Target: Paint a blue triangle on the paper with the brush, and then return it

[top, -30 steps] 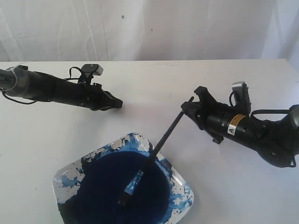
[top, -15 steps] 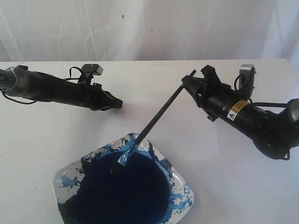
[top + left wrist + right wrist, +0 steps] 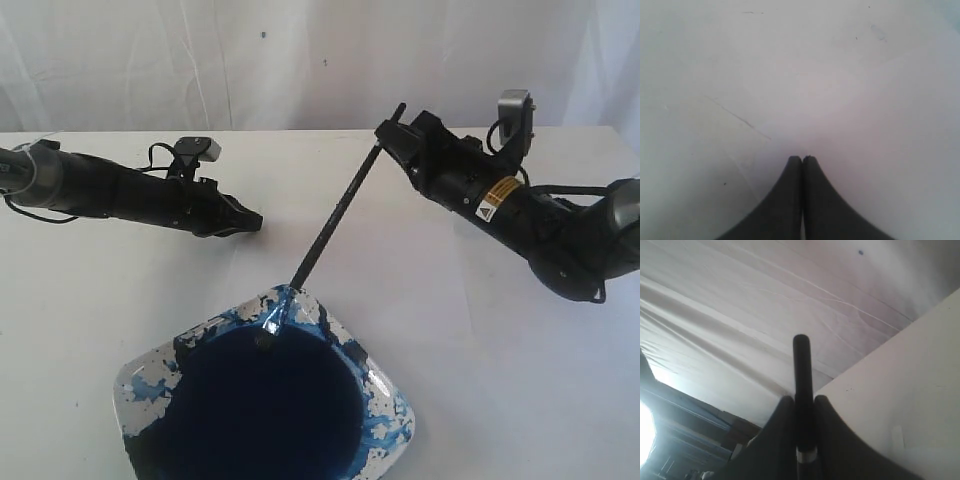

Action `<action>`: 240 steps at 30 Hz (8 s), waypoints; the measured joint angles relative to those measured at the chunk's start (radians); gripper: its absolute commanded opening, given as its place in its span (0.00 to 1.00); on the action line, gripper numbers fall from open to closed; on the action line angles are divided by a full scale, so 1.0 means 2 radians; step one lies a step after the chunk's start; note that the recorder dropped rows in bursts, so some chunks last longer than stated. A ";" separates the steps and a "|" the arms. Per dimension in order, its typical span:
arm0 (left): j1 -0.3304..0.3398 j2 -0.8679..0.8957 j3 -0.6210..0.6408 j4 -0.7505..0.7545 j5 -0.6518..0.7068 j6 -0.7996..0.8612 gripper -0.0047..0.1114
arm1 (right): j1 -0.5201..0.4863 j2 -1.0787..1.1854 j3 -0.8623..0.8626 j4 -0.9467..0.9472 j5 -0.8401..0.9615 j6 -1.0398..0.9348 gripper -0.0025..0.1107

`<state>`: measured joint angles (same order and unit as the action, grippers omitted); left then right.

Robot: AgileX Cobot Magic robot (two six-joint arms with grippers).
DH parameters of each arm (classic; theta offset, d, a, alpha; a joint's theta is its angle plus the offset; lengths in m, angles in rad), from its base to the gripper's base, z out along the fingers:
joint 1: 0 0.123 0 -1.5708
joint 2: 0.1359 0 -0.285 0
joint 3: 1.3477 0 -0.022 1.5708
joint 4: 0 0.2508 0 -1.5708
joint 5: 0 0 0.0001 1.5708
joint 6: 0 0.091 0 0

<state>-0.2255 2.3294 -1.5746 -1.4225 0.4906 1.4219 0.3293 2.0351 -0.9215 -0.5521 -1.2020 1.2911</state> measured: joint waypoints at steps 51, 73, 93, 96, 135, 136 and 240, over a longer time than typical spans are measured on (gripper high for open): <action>0.000 0.000 0.000 0.000 0.000 0.000 0.04 | 0.000 0.000 -0.061 0.033 0.001 -0.082 0.02; 0.000 0.000 0.000 0.000 0.000 0.000 0.04 | 0.036 0.000 -0.061 0.071 0.050 -0.150 0.02; 0.000 0.000 0.000 0.000 0.000 0.000 0.04 | 0.037 0.017 -0.061 0.097 0.005 -0.130 0.02; 0.000 0.000 0.000 0.000 0.000 0.000 0.04 | 0.037 0.017 -0.061 0.096 0.002 -0.119 0.02; 0.000 0.000 0.000 0.000 0.000 0.000 0.04 | 0.036 0.069 -0.106 0.244 -0.001 -0.266 0.02; 0.000 0.000 0.000 0.000 0.000 0.000 0.04 | 0.036 0.069 -0.106 0.247 -0.001 -0.270 0.02; 0.000 0.000 0.000 0.000 0.000 0.000 0.04 | 0.064 0.056 -0.152 0.150 0.035 -0.311 0.02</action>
<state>-0.2255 2.3294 -1.5746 -1.4225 0.4906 1.4219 0.4571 2.1464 -1.2252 -0.2511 -1.1322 0.6697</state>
